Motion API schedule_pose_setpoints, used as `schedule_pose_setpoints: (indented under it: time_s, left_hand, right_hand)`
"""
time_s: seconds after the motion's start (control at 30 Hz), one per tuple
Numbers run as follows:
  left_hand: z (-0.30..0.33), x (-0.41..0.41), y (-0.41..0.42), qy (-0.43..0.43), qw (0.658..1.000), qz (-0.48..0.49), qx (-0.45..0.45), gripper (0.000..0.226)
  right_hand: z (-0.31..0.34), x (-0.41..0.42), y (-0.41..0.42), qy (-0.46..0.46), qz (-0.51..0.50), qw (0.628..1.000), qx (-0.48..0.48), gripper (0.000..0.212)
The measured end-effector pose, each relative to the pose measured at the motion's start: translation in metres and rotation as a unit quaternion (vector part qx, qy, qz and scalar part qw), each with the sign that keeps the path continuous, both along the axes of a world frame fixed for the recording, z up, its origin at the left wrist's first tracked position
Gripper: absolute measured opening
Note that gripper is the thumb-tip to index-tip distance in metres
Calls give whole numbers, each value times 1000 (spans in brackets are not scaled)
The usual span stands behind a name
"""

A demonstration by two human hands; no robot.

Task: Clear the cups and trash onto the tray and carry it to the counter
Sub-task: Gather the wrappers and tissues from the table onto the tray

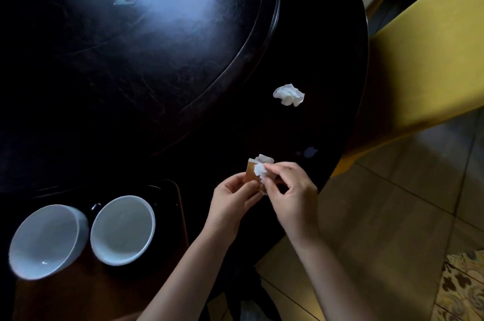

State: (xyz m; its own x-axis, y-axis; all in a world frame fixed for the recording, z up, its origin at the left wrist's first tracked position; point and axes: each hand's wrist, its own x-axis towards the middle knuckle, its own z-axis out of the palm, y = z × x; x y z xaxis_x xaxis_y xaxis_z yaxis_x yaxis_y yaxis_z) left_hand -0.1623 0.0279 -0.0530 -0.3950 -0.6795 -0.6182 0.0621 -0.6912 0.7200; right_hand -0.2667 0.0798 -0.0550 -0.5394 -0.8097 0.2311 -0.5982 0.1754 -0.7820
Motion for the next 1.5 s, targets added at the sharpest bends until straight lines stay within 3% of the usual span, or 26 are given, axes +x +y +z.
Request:
schedule_pose_setpoints:
  time_s: [0.13, 0.3, 0.5, 0.7, 0.8, 0.87, 1.03, 1.17, 1.37, 1.5]
  left_hand:
    - [10, 8, -2, 10, 998, -49, -29, 21]
    - [11, 11, -3, -63, 997, -18, -51, 15]
    - [9, 18, -9, -46, 998, -25, -17, 18]
    - [8, 12, -11, -40, 998, 34, 23, 10]
    - [8, 13, -16, -44, 997, 49, 33, 7]
    - [8, 17, -19, -51, 997, 53, 29, 7]
    - [2, 24, -23, -62, 995, 73, 31, 8]
    - [1, 24, -23, -70, 994, 77, 34, 8]
    - [4, 23, -24, -68, 993, 88, 40, 7]
    - [9, 25, -24, -58, 994, 88, 38, 5]
  right_hand:
    - [1, 3, 2, -5, 17, 1000, 3, 21]
    - [-1, 3, 0, 1, 80, 997, 2, 17]
    - [-8, -1, -3, -19, 120, 993, -4, 11]
    - [-4, -11, -14, -56, 115, 991, -24, 11]
    - [-10, -44, -40, 11, 32, 999, -31, 21]
    - [-15, -73, -65, 92, -11, 996, 21, 28]
    - [-25, -117, -117, 232, 34, 952, 197, 48]
    - [-39, -128, -135, 263, 67, 933, 235, 42]
    - [-48, -133, -144, 312, 83, 924, 207, 16]
    - [-41, -133, -146, 282, 92, 935, 193, 17]
